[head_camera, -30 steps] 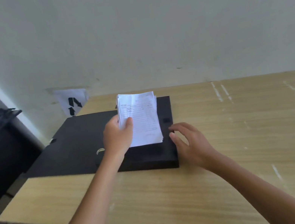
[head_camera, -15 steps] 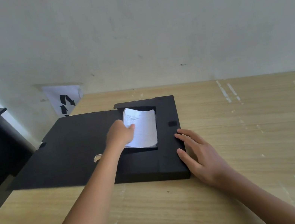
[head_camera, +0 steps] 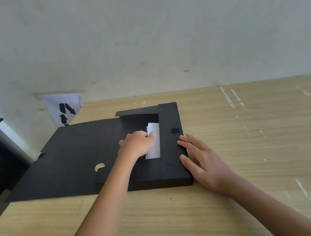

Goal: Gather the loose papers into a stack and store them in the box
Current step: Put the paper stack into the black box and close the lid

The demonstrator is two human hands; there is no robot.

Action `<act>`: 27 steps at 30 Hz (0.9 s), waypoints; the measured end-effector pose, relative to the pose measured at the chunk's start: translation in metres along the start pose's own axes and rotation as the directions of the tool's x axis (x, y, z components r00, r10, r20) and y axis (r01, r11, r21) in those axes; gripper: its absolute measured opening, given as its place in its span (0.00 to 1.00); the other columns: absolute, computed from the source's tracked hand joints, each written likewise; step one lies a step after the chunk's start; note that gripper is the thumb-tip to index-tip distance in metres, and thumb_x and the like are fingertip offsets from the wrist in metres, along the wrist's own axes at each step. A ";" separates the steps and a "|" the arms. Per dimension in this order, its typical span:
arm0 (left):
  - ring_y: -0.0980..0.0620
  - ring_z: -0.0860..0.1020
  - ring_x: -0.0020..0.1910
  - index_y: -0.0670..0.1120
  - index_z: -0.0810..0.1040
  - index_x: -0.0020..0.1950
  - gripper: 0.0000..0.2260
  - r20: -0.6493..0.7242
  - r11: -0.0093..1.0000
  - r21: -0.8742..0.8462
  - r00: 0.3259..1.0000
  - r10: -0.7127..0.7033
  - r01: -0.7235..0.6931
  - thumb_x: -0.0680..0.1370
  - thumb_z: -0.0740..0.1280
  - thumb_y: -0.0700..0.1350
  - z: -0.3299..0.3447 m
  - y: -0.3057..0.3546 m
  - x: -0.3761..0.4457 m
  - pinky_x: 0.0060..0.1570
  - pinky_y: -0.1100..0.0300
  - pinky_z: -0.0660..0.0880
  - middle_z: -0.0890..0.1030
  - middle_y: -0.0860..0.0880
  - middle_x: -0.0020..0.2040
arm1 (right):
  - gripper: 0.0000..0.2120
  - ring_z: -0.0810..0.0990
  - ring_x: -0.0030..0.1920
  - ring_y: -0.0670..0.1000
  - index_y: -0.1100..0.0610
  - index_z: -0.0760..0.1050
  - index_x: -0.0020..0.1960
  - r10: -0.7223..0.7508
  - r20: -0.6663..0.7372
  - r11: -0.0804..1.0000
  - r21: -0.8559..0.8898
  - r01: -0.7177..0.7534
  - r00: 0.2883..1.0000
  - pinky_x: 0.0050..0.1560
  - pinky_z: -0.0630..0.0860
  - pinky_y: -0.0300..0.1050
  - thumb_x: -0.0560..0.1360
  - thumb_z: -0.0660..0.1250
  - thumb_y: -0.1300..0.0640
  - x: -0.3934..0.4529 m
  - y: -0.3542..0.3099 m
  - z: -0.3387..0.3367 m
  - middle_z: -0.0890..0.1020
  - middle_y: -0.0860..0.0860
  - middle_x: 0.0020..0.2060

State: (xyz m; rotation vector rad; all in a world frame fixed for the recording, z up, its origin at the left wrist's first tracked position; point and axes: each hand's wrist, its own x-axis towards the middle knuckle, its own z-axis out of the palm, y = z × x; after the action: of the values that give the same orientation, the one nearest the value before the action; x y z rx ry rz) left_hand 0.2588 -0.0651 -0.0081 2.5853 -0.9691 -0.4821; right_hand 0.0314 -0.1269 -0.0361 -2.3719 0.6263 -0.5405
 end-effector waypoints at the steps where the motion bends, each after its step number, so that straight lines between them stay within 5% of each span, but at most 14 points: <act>1: 0.40 0.71 0.70 0.49 0.80 0.54 0.24 0.014 1.000 -0.008 1.000 0.002 -0.002 0.82 0.50 0.62 -0.003 0.001 -0.006 0.66 0.46 0.63 0.81 0.49 0.59 | 0.25 0.49 0.78 0.38 0.50 0.64 0.77 0.008 0.005 1.000 -0.014 -0.008 1.000 0.79 0.53 0.44 0.82 0.57 0.44 0.001 -0.002 -0.002 0.62 0.39 0.77; 6: 0.42 0.69 0.73 0.57 0.70 0.76 0.23 -0.199 0.998 -0.066 0.980 0.002 -0.015 0.83 0.55 0.62 -0.026 -0.032 -0.045 0.65 0.43 0.73 0.77 0.52 0.70 | 0.23 0.47 0.79 0.44 0.50 0.66 0.76 -0.074 0.033 0.969 -0.232 0.079 0.997 0.77 0.46 0.44 0.82 0.57 0.46 0.014 -0.036 -0.006 0.63 0.43 0.77; 11: 0.45 0.71 0.67 0.57 0.72 0.75 0.20 -0.449 1.000 -0.012 0.893 -0.028 0.026 0.83 0.60 0.54 -0.048 -0.094 -0.091 0.56 0.46 0.78 0.77 0.52 0.67 | 0.23 0.52 0.79 0.46 0.51 0.63 0.77 -0.289 0.194 0.902 -0.272 0.335 0.937 0.76 0.50 0.42 0.84 0.55 0.47 0.021 -0.101 0.041 0.63 0.45 0.77; 19: 0.43 0.70 0.70 0.53 0.69 0.77 0.23 -0.451 0.958 -0.041 0.851 -0.270 0.283 0.83 0.60 0.56 -0.065 -0.197 -0.123 0.56 0.46 0.78 0.75 0.49 0.71 | 0.22 0.61 0.78 0.52 0.57 0.61 0.78 -0.352 0.234 0.783 -0.458 0.422 0.906 0.78 0.49 0.47 0.85 0.53 0.53 0.031 -0.129 0.113 0.65 0.53 0.77; 24: 0.39 0.68 0.71 0.47 0.66 0.79 0.28 -0.477 0.891 0.007 0.785 -0.396 0.454 0.82 0.59 0.59 -0.071 -0.235 -0.114 0.63 0.45 0.71 0.70 0.42 0.75 | 0.19 0.82 0.62 0.54 0.60 0.79 0.64 -0.387 0.162 0.701 -0.587 0.404 0.908 0.66 0.72 0.51 0.75 0.73 0.56 0.029 -0.121 0.122 0.83 0.55 0.61; 27: 0.37 0.70 0.70 0.41 0.69 0.74 0.30 -0.517 0.837 -0.082 0.695 -0.500 0.542 0.81 0.60 0.61 -0.073 -0.250 -0.104 0.67 0.43 0.67 0.74 0.39 0.71 | 0.19 0.84 0.58 0.53 0.59 0.81 0.62 -0.437 0.110 0.682 -0.606 0.409 0.893 0.63 0.74 0.49 0.72 0.75 0.56 0.029 -0.118 0.124 0.84 0.54 0.58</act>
State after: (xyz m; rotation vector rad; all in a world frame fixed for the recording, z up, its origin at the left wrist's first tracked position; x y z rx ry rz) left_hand 0.3560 0.1970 -0.0286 2.8076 -0.0483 0.1543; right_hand 0.1537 -0.0038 -0.0419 -3.1838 0.2729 -0.6590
